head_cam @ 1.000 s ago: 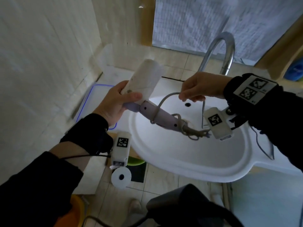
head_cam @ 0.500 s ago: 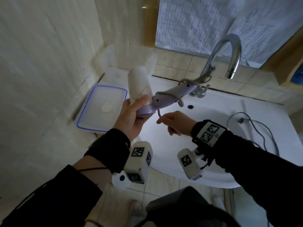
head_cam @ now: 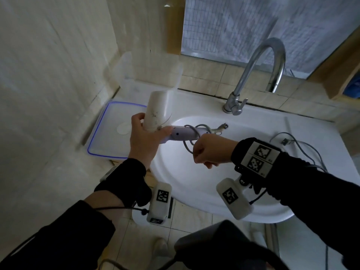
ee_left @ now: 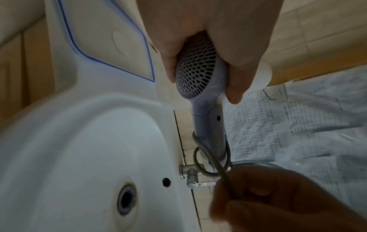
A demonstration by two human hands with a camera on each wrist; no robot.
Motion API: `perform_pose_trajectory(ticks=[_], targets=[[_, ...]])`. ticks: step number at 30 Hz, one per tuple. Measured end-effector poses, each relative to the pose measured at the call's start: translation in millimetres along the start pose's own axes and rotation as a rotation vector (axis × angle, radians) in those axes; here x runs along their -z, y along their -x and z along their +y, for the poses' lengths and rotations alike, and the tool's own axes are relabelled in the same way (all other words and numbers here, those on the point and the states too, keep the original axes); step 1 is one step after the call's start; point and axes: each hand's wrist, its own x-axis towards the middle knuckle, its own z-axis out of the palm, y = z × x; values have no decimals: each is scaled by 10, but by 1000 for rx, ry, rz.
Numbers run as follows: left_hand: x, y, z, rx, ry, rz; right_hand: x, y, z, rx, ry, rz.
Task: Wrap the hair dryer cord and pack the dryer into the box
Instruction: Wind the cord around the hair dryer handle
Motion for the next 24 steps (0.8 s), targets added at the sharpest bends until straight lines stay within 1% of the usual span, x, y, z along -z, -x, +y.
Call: perform_pose_trajectory(ticks=[4,9,11,13,17,19,22,24], targets=[[45,42,0,-83,-111,-86,92,51,-22,6,53,23],[106,57,40,-189,-245,-218,286,126,-8,41,114,-13],[121,51,72,-201,-278,-280,412,153,7,53,122,-10],[124,38,119,-168,-247,-348,535,165,7,66,134,4],[117,-52,247,-89,-161,-529,757,147,-1,106,118,96],[112,-87,299,-32,-96,-597,849,141,14,97,73,134],[114,-124,309,98,124,-649,940,154,80,106,-105,148],[119,-137,283,153,235,-661,954,163,139,134,-269,127]])
